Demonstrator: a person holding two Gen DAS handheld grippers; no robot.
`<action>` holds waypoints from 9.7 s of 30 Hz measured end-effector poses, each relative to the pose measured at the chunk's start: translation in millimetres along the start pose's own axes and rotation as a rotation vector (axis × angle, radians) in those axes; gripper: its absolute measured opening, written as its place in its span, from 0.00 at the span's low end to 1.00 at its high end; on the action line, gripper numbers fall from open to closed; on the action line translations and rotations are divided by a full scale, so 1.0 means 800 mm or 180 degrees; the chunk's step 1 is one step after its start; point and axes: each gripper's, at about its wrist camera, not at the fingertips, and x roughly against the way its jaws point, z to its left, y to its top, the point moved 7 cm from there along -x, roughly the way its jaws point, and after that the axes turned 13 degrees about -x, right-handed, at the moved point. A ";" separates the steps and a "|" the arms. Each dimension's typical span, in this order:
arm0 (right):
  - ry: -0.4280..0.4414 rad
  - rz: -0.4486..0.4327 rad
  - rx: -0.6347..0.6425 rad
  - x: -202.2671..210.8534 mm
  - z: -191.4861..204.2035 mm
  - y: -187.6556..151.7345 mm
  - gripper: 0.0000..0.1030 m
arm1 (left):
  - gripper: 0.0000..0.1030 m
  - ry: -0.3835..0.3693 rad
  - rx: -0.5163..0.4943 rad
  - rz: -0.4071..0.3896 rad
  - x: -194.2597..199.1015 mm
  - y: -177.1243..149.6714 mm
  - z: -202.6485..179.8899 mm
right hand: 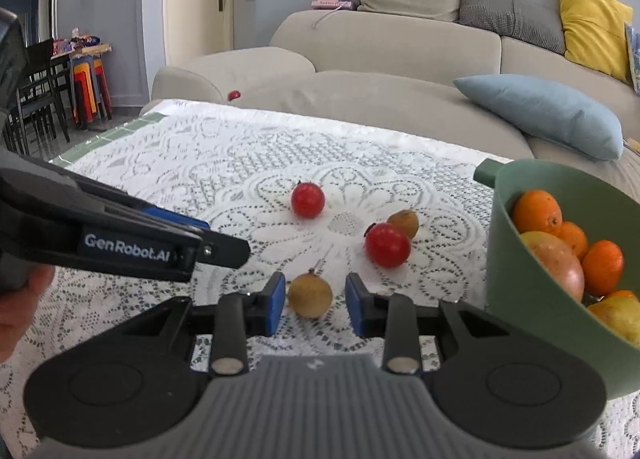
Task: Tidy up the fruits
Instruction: 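Reach the right tool to a small brown kiwi while the left tool approaches a cherry tomato, then grasp the kiwi with the right tool while the left tool grasps a red cherry tomato, then carry the kiwi and cherry tomato over the green colander, then lower the kiwi and tomato into the colander and open both tools, then move both tools away from the colander toward the remaining fruit, then grasp the last red cherry tomato with the right tool, then carry the tomato into the colander with the right tool while the left tool reaches the kiwi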
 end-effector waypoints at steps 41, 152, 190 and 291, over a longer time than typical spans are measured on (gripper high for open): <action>-0.0150 -0.0080 -0.0179 -0.029 -0.027 0.023 0.22 | 0.43 -0.0011 -0.0059 -0.0139 -0.077 0.053 0.017; -0.1170 0.0066 -0.0259 0.071 -0.240 0.066 0.23 | 0.34 -0.0707 -0.0927 -0.0081 -0.103 0.154 -0.222; -0.1067 -0.0764 -0.0466 0.122 -0.206 0.086 0.80 | 0.54 -0.0413 -0.0382 -0.0520 0.005 0.137 -0.136; -0.0669 -0.0714 0.0043 0.050 -0.031 0.071 0.27 | 0.43 -0.0414 -0.0024 -0.0488 -0.027 0.062 -0.002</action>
